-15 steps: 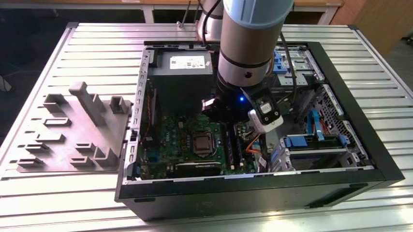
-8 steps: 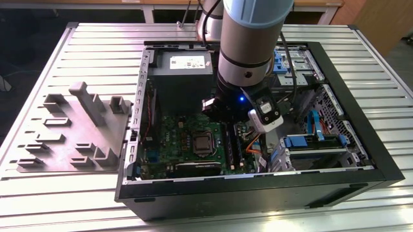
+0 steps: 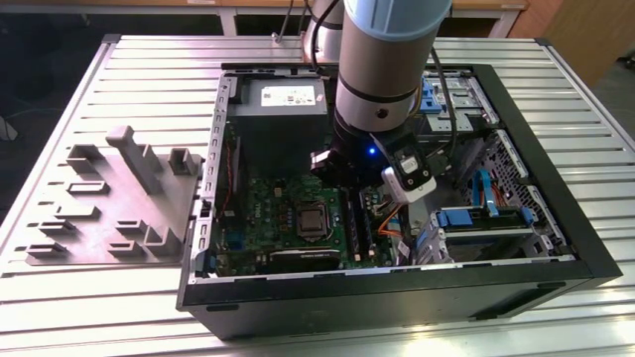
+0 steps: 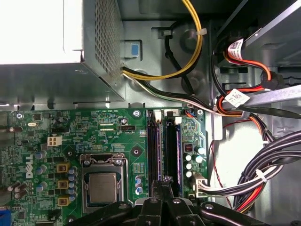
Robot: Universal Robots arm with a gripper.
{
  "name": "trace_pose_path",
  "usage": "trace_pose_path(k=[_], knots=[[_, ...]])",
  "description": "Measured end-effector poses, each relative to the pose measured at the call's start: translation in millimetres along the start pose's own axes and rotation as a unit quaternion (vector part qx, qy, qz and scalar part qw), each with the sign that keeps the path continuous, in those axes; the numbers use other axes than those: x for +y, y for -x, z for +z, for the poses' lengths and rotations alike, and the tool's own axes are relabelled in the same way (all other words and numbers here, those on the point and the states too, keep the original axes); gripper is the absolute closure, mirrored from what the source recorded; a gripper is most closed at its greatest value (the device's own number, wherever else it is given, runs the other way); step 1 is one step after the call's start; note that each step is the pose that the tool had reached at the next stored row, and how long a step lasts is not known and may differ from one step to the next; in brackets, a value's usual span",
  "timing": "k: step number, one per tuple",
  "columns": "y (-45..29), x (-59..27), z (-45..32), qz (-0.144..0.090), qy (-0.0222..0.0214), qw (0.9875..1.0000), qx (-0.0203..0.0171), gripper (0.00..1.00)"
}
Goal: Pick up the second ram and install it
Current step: 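Press down the second ram until it locks into place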
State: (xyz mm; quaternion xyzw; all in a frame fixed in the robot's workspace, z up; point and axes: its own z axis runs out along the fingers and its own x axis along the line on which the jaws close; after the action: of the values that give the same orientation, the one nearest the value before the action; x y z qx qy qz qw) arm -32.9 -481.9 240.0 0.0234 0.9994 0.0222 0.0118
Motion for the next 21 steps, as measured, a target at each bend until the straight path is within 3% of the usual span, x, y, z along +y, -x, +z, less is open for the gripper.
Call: trace_pose_path(k=[6, 21], knots=[[-0.1, 1.6, -0.3, 0.0, 0.0003, 1.0, 0.0001, 0.9], [-1.0, 23.2, 2.1, 0.0, 0.0008, 1.0, 0.0, 0.9]])
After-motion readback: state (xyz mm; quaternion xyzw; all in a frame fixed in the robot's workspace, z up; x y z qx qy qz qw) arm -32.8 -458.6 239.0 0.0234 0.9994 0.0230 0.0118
